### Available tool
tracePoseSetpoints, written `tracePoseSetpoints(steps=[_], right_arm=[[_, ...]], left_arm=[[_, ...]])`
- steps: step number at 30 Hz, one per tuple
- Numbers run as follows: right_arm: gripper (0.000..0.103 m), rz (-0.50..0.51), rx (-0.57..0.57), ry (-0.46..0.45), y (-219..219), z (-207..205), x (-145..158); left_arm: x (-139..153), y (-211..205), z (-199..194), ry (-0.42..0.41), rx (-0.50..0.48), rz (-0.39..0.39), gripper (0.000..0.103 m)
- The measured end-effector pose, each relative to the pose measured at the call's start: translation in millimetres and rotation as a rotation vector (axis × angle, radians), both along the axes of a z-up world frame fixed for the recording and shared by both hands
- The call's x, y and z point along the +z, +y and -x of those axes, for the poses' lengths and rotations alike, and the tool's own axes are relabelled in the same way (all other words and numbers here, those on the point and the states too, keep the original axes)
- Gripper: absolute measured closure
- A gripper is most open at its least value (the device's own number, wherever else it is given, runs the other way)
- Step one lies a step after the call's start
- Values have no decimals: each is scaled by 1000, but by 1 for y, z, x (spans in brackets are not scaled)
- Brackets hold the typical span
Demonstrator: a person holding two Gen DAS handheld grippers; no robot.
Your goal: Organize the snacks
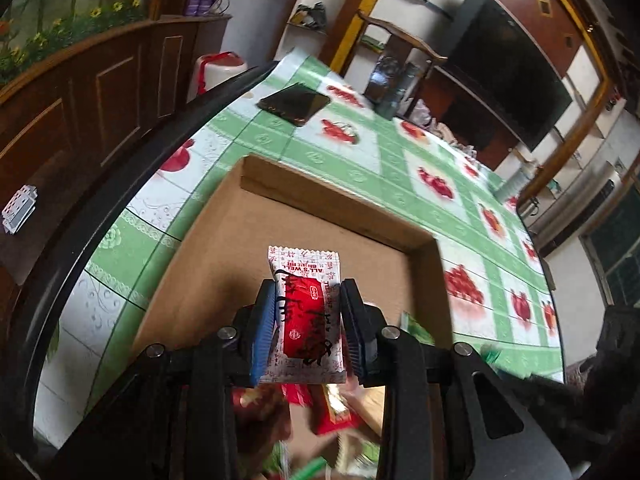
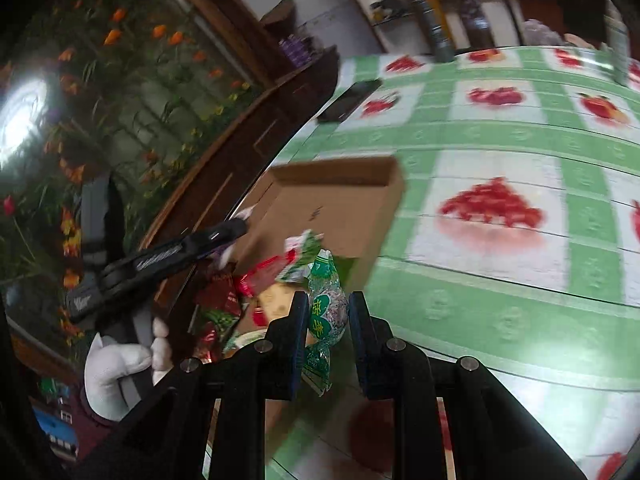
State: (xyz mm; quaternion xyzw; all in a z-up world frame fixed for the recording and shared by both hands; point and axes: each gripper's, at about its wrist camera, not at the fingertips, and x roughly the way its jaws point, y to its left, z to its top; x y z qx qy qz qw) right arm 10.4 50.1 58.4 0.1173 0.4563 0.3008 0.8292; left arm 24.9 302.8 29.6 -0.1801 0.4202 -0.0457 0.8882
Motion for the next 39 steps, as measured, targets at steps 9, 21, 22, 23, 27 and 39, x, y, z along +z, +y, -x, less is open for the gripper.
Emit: tracePoseSetpoints(steps=[9,21,22,23,27,39], right_arm=[[82,121,56,-4,72,-30,-21],[60,85,-37,-166,41,-5,15],[59,82,-48,-177,36,1,18],[57,80,-61,-186,30,8,20],[53,68,-110,-205,5,39,22],[32,99,-182,-241,-16,123,0]], left_arm=[[-3,17,1,-7,30,47,70],[59,-4,65,-249,102,-115,50],[66,-11,76,-283,128,-175,46],[72,-17,85,-313,151,-231,39],[99,-45,144,-497,269,-455,5],[89,-63,171,-414,335,-504,0]])
